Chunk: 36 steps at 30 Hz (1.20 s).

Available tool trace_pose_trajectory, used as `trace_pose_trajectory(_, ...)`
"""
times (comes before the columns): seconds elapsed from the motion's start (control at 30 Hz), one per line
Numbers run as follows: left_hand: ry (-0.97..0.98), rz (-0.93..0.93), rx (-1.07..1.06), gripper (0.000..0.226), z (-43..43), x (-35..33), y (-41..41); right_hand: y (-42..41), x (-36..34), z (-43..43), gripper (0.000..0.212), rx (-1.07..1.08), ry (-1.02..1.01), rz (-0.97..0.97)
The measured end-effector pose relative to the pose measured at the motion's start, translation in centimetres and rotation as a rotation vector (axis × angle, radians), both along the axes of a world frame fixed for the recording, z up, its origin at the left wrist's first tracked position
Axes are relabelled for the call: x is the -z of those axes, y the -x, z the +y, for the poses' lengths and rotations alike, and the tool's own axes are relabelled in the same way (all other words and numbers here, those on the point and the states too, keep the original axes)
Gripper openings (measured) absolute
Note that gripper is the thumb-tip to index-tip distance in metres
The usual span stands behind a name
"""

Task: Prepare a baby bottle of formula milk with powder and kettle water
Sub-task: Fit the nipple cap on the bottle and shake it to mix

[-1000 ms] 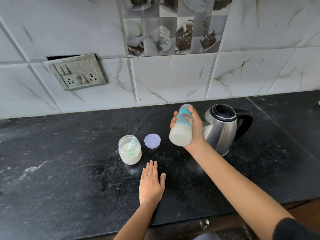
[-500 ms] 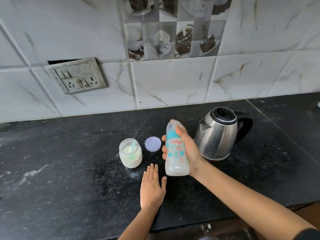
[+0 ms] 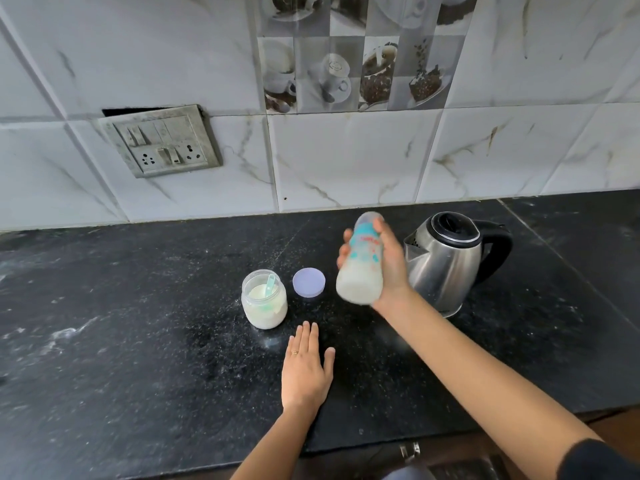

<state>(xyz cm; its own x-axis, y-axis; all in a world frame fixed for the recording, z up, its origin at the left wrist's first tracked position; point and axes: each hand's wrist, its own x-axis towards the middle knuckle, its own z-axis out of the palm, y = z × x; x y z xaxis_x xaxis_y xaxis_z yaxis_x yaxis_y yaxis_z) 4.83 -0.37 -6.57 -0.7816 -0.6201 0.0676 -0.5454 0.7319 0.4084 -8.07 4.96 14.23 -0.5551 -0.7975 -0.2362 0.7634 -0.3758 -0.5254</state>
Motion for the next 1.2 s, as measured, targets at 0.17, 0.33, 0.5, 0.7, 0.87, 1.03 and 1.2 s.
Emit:
trace_pose_trajectory(0.17, -0.018, 0.015, 0.002, 0.079, -0.1, 0.0, 0.0, -2.0, 1.2, 0.8, 0.037, -0.115, -0.076, 0.159)
trace_pose_trajectory(0.33, -0.007, -0.006, 0.005, 0.081, -0.1, 0.1, 0.0, 0.1, 0.3, -0.2, 0.033, -0.006, -0.036, 0.040)
trace_pose_trajectory(0.5, -0.007, -0.011, 0.003, 0.083, 0.0, -0.2, 0.0, -1.2, 1.5, 0.5, 0.039, -0.069, -0.079, 0.120)
trace_pose_trajectory(0.7, 0.004, -0.023, 0.004, 0.082, 0.0, 0.0, 0.0, 1.3, -0.3, -0.5, 0.034, 0.084, 0.018, 0.001)
trace_pose_trajectory(0.87, -0.004, -0.017, 0.008, 0.082, -0.1, -0.2, 0.0, -1.5, 1.5, 1.1, 0.035, -0.114, -0.066, 0.209)
trace_pose_trajectory(1.03, -0.006, -0.012, 0.007, 0.080, -0.1, 0.1, 0.0, 1.4, 0.0, 0.1, 0.036, 0.031, -0.011, 0.078)
trace_pose_trajectory(1.2, -0.017, 0.000, 0.001, 0.080, -0.1, -0.1, 0.1, -0.6, 1.2, 0.9, 0.027, -0.079, -0.037, 0.177)
